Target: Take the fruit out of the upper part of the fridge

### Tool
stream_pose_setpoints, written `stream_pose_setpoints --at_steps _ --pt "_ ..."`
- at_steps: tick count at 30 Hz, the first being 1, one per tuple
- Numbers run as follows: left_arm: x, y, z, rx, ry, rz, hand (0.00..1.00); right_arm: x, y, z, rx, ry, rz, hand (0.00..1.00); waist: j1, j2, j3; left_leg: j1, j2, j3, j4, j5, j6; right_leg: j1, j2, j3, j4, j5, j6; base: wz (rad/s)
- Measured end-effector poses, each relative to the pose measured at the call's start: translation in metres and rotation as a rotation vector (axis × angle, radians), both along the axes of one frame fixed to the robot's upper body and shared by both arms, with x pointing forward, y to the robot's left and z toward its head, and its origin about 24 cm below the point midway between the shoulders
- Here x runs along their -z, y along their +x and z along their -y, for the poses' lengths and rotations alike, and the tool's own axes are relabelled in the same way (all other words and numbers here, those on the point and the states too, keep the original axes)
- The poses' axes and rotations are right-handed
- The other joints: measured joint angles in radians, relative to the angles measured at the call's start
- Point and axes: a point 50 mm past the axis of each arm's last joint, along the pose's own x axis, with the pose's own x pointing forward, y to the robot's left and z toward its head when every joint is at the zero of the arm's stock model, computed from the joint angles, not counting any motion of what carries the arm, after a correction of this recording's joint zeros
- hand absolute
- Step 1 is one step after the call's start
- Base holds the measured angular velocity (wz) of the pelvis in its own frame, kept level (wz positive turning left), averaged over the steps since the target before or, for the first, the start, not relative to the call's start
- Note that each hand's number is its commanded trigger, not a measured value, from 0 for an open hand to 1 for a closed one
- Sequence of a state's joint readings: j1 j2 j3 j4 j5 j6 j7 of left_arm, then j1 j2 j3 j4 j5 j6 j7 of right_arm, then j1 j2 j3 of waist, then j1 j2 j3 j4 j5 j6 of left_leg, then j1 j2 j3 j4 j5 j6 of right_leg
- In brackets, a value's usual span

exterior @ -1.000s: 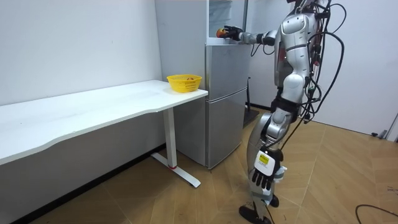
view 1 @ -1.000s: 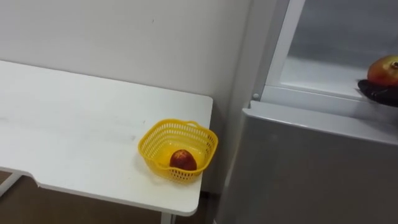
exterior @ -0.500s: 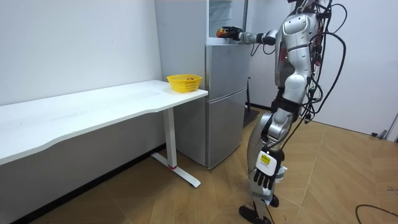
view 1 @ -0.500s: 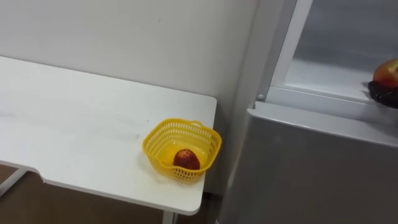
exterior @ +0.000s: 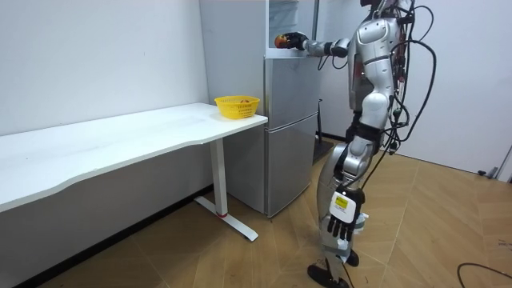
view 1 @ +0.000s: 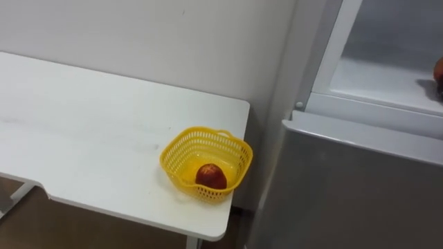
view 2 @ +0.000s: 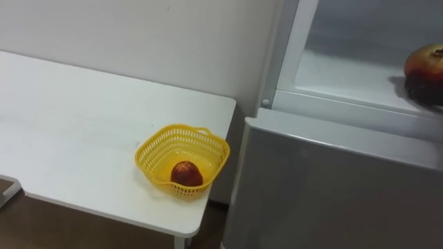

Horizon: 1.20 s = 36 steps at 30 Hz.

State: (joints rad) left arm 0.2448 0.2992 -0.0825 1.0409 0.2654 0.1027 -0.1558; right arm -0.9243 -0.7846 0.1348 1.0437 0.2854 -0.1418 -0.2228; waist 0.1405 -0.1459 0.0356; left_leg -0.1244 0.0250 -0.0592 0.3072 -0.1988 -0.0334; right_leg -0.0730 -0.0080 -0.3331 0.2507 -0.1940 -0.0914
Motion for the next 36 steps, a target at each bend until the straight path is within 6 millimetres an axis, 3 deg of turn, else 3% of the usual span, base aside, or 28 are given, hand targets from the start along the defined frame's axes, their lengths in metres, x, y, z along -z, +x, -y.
stream_pose_setpoints --at_steps 12,18,20,27,32,36 --pt "0.000 0.002 0.000 0.003 -0.001 0.008 0.00 -0.002 0.001 -0.002 -0.028 0.020 0.010 1.00 0.002 0.003 0.0014 0.005 0.001 0.006 -0.005 0.000 0.000 0.000 0.000 0.003 -0.007 -0.004 0.002 -0.01" --pt "0.000 -0.002 0.000 0.005 -0.005 0.011 0.00 -0.008 0.005 -0.012 -0.071 0.016 0.034 1.00 0.002 0.012 -0.0108 0.025 0.003 0.017 -0.023 0.000 -0.001 0.002 0.003 0.019 -0.006 -0.002 0.000 -0.09" --pt "0.000 -0.005 0.000 0.001 0.002 0.006 0.00 -0.008 0.006 -0.023 -0.112 0.001 0.057 1.00 -0.001 0.020 -0.0167 0.039 0.003 0.022 -0.036 0.003 -0.003 0.004 0.003 0.028 0.005 -0.002 -0.001 -0.12" --pt "0.001 -0.011 0.000 -0.004 0.015 0.006 0.00 0.002 -0.003 -0.061 -0.226 0.005 0.185 1.00 -0.016 0.035 -0.0208 0.053 0.006 0.028 -0.038 0.004 -0.005 0.025 0.006 0.027 -0.012 -0.004 -0.002 0.00" --pt "0.004 -0.017 0.007 -0.037 0.019 0.007 0.00 0.010 -0.021 -0.094 -0.345 0.047 0.279 1.00 -0.035 0.073 -0.0292 0.090 0.006 0.053 -0.061 0.004 -0.005 0.055 0.004 0.025 -0.015 -0.010 0.004 0.01" --pt "0.005 -0.017 0.014 -0.050 -0.001 0.020 0.00 0.023 -0.033 -0.119 -0.449 0.092 0.303 1.00 -0.056 0.084 -0.0320 0.121 0.005 0.055 -0.071 0.004 -0.005 0.087 0.005 0.027 -0.028 -0.013 0.006 0.01"
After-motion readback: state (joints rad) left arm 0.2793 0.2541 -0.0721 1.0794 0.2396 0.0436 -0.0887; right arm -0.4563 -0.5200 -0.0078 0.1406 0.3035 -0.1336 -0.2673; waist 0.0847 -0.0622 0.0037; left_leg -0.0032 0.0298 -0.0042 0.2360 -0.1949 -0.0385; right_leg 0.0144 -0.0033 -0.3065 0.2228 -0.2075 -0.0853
